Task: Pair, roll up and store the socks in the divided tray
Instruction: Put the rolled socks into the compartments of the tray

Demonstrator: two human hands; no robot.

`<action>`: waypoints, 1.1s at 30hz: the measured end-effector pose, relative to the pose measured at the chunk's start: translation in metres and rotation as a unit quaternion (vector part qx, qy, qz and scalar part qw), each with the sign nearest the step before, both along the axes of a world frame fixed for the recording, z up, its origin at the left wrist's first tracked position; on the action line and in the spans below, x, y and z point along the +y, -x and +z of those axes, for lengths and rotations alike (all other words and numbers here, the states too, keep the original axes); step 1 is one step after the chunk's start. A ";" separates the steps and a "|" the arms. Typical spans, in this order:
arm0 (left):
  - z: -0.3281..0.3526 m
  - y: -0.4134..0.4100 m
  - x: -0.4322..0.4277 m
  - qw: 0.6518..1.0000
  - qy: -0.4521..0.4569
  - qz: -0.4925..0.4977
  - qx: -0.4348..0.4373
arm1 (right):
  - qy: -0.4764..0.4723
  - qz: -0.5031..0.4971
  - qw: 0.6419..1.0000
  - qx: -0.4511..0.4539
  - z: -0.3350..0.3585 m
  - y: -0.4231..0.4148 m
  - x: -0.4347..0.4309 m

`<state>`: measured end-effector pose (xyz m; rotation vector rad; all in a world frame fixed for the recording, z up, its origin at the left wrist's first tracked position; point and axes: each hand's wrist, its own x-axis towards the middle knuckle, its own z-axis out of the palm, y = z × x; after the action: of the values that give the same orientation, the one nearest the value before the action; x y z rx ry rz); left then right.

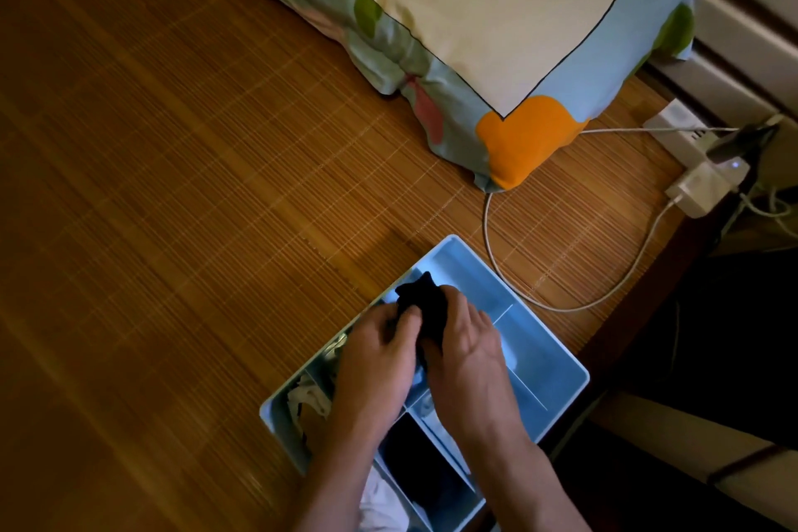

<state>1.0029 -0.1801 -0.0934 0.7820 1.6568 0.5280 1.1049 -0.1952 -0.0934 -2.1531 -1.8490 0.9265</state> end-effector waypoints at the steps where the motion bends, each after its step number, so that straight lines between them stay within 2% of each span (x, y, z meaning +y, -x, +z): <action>1: 0.002 0.004 0.002 0.999 -0.019 -0.007 0.028 | 0.018 0.005 1.000 -0.024 -0.004 0.002 0.003; 5: -0.004 0.012 0.000 0.994 -0.062 -0.029 0.082 | 0.041 0.009 0.995 -0.094 -0.020 0.017 0.008; 8: -0.011 0.012 0.000 0.993 -0.042 -0.047 0.105 | -0.007 -0.004 0.992 -0.128 -0.033 0.021 0.007; 11: -0.015 0.008 0.005 0.996 -0.010 -0.025 0.090 | -0.025 0.010 0.988 -0.150 -0.043 0.020 0.009; 15: -0.017 0.002 0.011 0.998 0.023 0.048 0.026 | -0.099 -0.019 0.987 -0.125 -0.049 0.012 0.002; 18: -0.018 -0.002 0.007 0.995 -0.006 -0.026 0.092 | -0.112 0.027 0.984 -0.134 -0.056 0.005 -0.004; 21: -0.021 -0.009 0.003 0.976 -0.052 -0.097 0.187 | -0.063 0.095 0.980 -0.164 -0.064 0.007 -0.005; 23: -0.023 -0.011 0.004 0.966 -0.072 -0.123 0.217 | -0.078 0.063 0.985 -0.143 -0.066 0.004 -0.002; 25: -0.025 -0.009 0.006 0.958 -0.093 -0.152 0.226 | -0.125 0.016 0.982 -0.141 -0.065 -0.001 0.002; 29: -0.025 -0.003 0.008 0.950 -0.110 -0.192 0.219 | -0.173 0.032 0.976 -0.125 -0.054 -0.007 -0.008; 33: -0.026 -0.002 0.006 0.930 -0.105 -0.259 0.239 | -0.101 0.029 0.986 -0.126 -0.046 -0.009 -0.025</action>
<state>1.0047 -0.1742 -0.1194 1.5472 1.7439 0.1389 1.1136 -0.2205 -0.1397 -2.1823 -2.0279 0.4678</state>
